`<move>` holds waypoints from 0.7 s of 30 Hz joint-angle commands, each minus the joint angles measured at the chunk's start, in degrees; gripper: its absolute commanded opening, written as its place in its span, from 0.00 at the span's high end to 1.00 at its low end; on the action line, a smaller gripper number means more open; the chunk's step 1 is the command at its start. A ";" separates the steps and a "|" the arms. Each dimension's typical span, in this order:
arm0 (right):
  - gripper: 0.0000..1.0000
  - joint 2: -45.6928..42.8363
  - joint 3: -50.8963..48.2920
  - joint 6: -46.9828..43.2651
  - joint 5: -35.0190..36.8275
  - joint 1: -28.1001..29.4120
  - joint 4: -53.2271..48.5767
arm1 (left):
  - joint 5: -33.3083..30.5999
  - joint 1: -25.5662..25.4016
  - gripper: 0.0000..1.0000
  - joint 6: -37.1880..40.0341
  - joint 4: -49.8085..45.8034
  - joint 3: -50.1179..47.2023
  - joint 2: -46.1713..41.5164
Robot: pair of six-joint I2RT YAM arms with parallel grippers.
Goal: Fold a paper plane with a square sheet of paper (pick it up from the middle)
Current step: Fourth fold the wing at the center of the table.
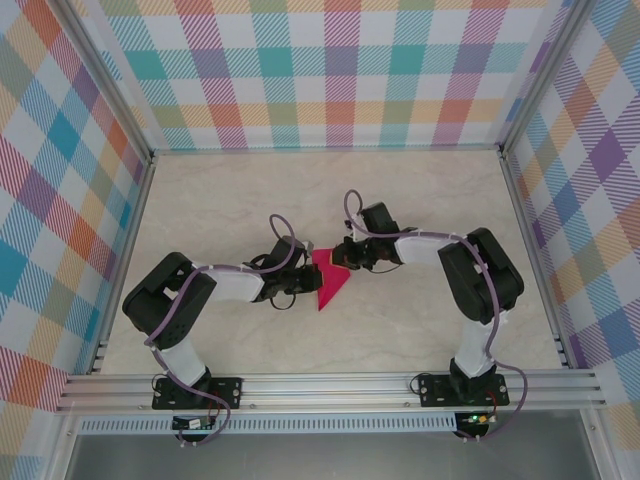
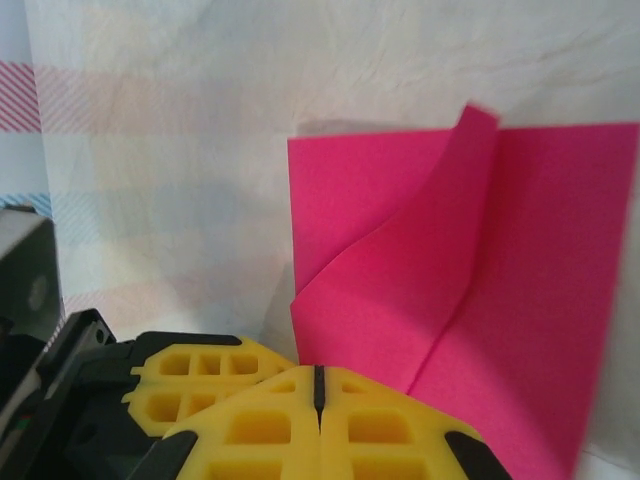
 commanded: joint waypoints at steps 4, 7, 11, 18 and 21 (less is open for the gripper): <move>0.97 4.90 5.95 -4.14 -2.03 1.27 -5.05 | -6.96 0.05 1.00 1.11 -13.96 -2.17 4.82; 0.97 7.22 8.20 -5.22 -1.04 1.28 -6.93 | -6.92 -0.03 1.00 1.18 -14.50 -2.09 4.82; 0.98 9.79 9.85 -5.98 1.31 -0.06 -7.97 | -7.18 -0.04 1.00 1.63 -15.96 -1.84 4.91; 0.97 12.57 12.98 -2.58 4.18 -6.48 -8.46 | -6.47 -0.12 1.00 1.66 -15.81 -3.22 5.04; 0.98 14.47 16.81 -1.70 6.59 -7.59 -10.83 | -6.25 -0.12 1.00 1.04 -14.88 -4.07 5.08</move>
